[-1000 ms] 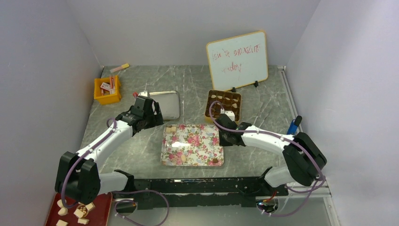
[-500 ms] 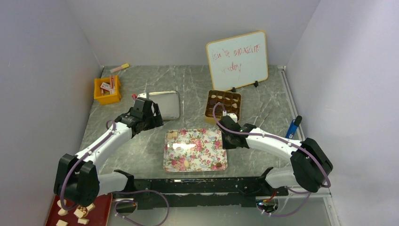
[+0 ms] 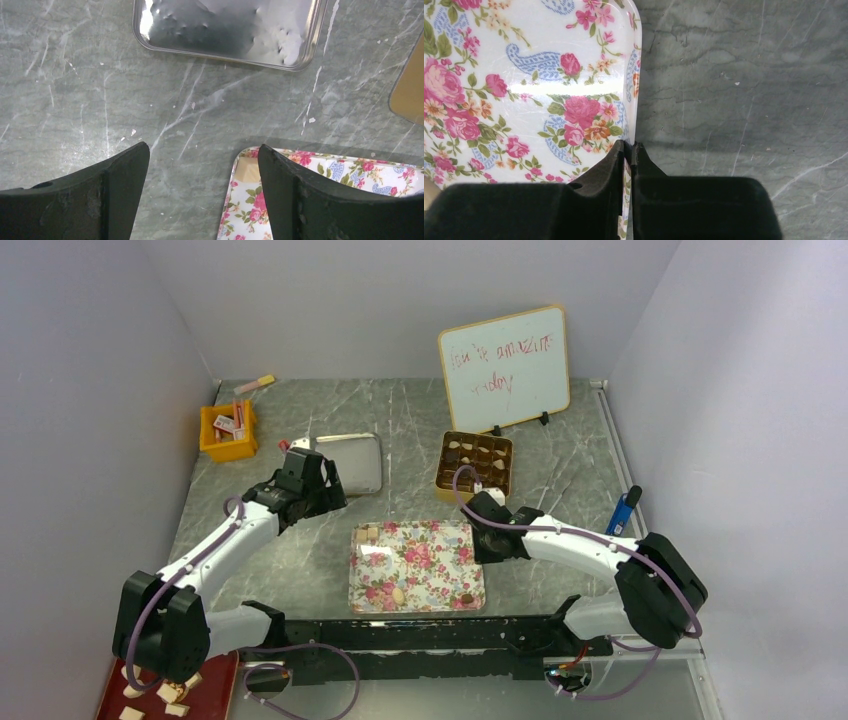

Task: Pack the chocolate
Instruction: Adjust the plate at the center of the board, then adjust the packing box at the center of the board.

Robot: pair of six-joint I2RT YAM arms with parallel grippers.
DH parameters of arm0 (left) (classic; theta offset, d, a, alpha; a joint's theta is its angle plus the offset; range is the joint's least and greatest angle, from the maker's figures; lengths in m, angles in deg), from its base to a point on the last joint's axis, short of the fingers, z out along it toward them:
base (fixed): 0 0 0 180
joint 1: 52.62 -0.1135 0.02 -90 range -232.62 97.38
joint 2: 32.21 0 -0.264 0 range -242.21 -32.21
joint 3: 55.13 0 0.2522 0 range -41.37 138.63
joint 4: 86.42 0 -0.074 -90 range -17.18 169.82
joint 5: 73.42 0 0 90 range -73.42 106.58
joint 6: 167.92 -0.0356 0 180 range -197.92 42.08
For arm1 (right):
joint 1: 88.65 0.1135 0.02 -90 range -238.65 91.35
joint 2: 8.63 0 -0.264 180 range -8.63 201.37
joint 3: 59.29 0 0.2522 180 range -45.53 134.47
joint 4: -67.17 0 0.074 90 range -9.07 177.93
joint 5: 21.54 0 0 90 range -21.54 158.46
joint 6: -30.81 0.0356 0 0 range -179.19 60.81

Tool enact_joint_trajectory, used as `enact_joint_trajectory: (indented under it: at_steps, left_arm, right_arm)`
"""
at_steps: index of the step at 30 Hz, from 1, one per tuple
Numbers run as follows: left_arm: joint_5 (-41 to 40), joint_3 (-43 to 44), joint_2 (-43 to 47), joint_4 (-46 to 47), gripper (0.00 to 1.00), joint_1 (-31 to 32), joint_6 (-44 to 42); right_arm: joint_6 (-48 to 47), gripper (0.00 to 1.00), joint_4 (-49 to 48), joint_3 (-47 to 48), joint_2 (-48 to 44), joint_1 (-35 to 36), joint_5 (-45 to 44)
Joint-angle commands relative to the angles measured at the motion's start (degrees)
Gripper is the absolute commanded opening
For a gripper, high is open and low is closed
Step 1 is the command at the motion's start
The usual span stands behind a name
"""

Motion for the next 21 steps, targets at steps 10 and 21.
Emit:
enact_joint_trajectory:
  at_steps: [10, 21]
  left_arm:
    - [-0.54, 0.38, 1.36, -0.07, 0.84, -0.18, 0.66]
    - [-0.70, 3.31, -0.22, -0.49, 0.84, -0.18, -0.55]
  right_arm:
    - [0.12, 0.40, 2.18, 1.14, 0.50, 0.96, -2.16]
    - [-0.46, 0.43, 6.43, 10.33, -0.74, 1.36, -5.47]
